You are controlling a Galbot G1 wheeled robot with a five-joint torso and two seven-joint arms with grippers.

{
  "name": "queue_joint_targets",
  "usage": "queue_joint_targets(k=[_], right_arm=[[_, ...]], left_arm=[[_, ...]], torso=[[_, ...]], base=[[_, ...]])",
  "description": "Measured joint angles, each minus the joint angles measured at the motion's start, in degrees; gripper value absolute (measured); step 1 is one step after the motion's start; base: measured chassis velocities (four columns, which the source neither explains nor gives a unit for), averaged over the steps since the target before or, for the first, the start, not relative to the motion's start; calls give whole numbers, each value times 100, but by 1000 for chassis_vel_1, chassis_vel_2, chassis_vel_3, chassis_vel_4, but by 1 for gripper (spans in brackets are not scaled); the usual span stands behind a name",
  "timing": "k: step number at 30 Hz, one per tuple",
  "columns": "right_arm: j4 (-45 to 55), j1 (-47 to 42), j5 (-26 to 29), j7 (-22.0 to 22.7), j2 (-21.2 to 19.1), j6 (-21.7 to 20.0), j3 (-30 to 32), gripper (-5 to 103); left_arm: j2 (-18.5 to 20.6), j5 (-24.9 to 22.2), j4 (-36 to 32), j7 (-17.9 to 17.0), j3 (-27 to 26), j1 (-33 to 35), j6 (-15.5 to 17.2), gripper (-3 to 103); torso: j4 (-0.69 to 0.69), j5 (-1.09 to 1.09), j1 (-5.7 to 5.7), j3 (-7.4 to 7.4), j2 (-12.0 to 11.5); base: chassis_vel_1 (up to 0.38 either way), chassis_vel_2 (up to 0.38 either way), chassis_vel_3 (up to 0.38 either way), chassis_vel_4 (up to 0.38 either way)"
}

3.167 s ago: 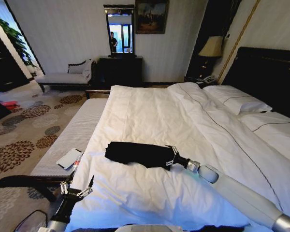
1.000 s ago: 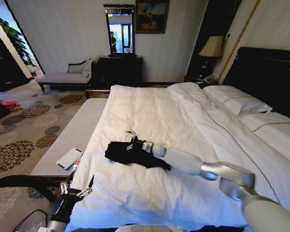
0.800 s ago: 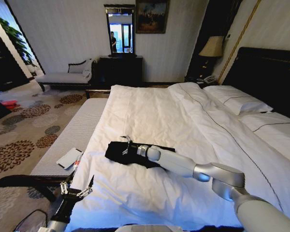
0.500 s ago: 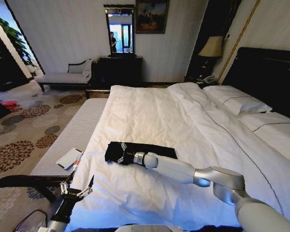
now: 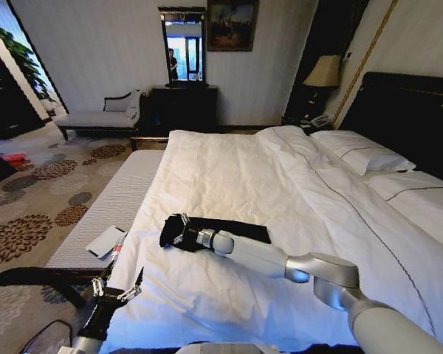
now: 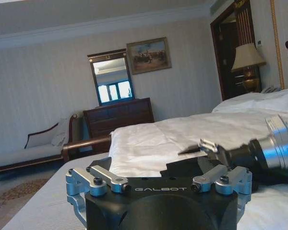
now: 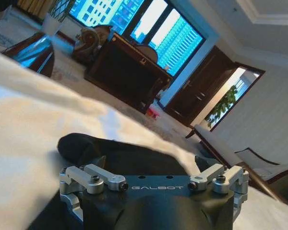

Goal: Fold the clothes on the bed.

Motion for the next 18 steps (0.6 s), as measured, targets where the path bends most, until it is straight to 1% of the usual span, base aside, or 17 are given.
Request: queue_joint_targets(k=[3,5,6,7,8,9,11,12,13,14,15,17,18], right_arm=[[-51,-67,-62,18,31,34,2,100],[123,-58,121,109,-21,-44,87,100],[293,-9,303,166,-105,-123,157,100],[293,-9,303,166,-105,-123,157,100],[549,78,625,246,-268,-240,264,100],[903,163,1040,368,-516,-406,392,100],[1464,212,1602,593,-1053,-691,662,100],[1464,212,1602,593,-1053,-691,662,100],[1725,186,1837,720,-1355,-857,867,100],[1973,77,2062,829,-1624,-1015,1128,100],[2223,-136,2321,921,-1891,-1187,1453,100],[2628,-664,2832,1042,-2323,-1487,2113,100],[2628,-664,2832,1042,-2323,-1487,2113,100]], left_arm=[[0,0,0,0,0,0,0,100],[0,0,0,0,0,0,0,100],[0,0,0,0,0,0,0,100],[0,0,0,0,0,0,0,100],[0,0,0,0,0,0,0,100],[0,0,0,0,0,0,0,100],[0,0,0,0,0,1,0,100],[0,0,0,0,0,1,0,100],[0,0,0,0,0,1,0,100],[0,0,0,0,0,0,0,100],[0,0,0,0,1,0,0,100],[0,0,0,-1,0,0,0,100],[0,0,0,-1,0,0,0,100]], torso=[[0,1,0,0,0],[1,1,0,1,0],[4,3,0,1,-1],[4,3,0,1,-1],[4,1,0,1,0],[4,1,0,0,0],[5,2,0,0,0],[5,2,0,0,0],[-2,0,0,0,0],[-4,-1,0,-1,0],[-5,2,0,0,0],[-2,4,0,0,0],[-2,4,0,0,0]], base=[[0,0,0,0],[0,0,0,0],[0,0,0,0],[0,0,0,0],[0,0,0,0],[0,0,0,0],[0,0,0,0],[0,0,0,0],[0,0,0,0],[0,0,0,0],[0,0,0,0],[0,0,0,0],[0,0,0,0]])
